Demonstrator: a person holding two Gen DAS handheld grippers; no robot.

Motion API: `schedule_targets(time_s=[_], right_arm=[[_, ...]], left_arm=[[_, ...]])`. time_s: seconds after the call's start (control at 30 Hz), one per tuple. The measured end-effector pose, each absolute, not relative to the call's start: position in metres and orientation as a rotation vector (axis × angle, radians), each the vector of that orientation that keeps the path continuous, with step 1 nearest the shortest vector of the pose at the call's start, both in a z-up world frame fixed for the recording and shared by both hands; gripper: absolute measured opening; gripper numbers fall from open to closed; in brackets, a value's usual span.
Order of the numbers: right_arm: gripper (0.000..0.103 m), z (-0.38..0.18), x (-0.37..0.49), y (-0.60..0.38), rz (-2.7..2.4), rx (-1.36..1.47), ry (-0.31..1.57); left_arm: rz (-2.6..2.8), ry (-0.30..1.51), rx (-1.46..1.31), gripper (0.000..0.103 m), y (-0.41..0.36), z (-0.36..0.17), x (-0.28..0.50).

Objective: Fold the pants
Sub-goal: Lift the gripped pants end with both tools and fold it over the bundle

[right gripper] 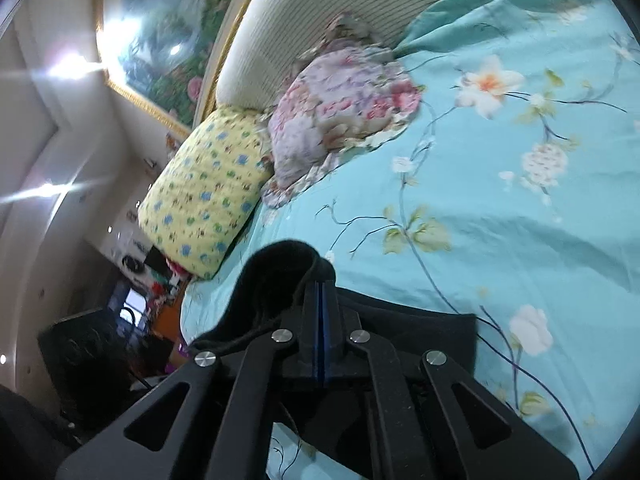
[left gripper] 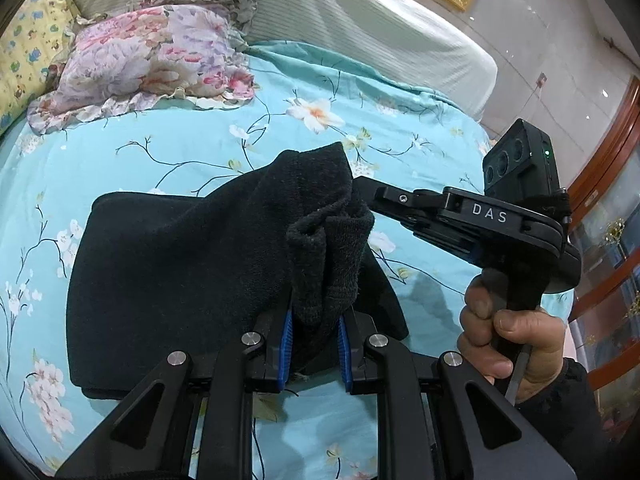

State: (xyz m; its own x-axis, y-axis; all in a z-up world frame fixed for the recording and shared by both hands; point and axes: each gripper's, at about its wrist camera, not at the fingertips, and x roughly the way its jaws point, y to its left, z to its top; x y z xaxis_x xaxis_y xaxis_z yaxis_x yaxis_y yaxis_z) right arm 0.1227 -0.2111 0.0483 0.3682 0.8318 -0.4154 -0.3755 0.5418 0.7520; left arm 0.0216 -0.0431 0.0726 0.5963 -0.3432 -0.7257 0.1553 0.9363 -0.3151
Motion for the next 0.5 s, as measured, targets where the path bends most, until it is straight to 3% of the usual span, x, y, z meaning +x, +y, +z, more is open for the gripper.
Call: schedule_targets(time_s=[0.33, 0.4, 0.47, 0.5], right_arm=[[0.007, 0.045, 0.116, -0.214, 0.817, 0.616, 0.894], [0.022, 0.044, 0.115, -0.219, 0.797, 0.626, 0.897], [0.050, 0.043, 0.113, -0.224, 0.774, 0.635, 0.893], [0.052, 0.043, 0.111, -0.227, 0.777, 0.652, 0.877]], left_arm=[[-0.285, 0.884, -0.201, 0.018, -0.049, 0.072, 0.018], [-0.285, 0.882, -0.197, 0.018, -0.050, 0.072, 0.017], [-0.290, 0.887, -0.188, 0.018, -0.053, 0.071, 0.018], [-0.290, 0.888, -0.185, 0.018, -0.055, 0.070, 0.017]])
